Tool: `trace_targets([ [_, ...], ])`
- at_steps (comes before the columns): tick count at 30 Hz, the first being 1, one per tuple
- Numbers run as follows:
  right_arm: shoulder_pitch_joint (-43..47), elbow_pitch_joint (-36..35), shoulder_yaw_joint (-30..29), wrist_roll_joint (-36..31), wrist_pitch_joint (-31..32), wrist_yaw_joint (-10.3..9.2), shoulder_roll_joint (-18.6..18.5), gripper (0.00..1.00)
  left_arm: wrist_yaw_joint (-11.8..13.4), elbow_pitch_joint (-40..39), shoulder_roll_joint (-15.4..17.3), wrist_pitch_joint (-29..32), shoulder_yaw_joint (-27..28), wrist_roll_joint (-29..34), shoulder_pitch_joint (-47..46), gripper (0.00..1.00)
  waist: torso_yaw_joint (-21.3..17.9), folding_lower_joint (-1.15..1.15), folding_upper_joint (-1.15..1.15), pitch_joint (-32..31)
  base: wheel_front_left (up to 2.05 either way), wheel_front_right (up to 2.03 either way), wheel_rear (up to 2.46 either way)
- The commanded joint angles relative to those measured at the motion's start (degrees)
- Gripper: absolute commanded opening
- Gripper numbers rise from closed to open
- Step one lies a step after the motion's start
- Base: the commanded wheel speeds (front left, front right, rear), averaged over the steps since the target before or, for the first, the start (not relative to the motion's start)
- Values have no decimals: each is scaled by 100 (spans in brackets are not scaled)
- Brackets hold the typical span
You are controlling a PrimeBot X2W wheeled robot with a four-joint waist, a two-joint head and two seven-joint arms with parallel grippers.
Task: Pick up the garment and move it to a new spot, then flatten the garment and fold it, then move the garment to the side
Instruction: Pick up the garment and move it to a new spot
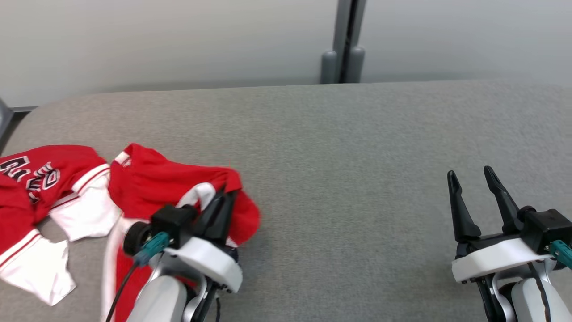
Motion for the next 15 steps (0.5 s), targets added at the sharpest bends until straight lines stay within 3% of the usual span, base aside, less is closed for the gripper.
trace_targets([
  [1,-86,-51,7,0,7,13,10,100,-61,29,19,24,-222,34,-265,0,-401,0,0,263,0,0,0],
  [15,-459,7,-58,134,-177,13,203,100,-172,467,-28,-4,-1542,-291,-1963,0,-1702,0,0,1172,0,0,0],
])
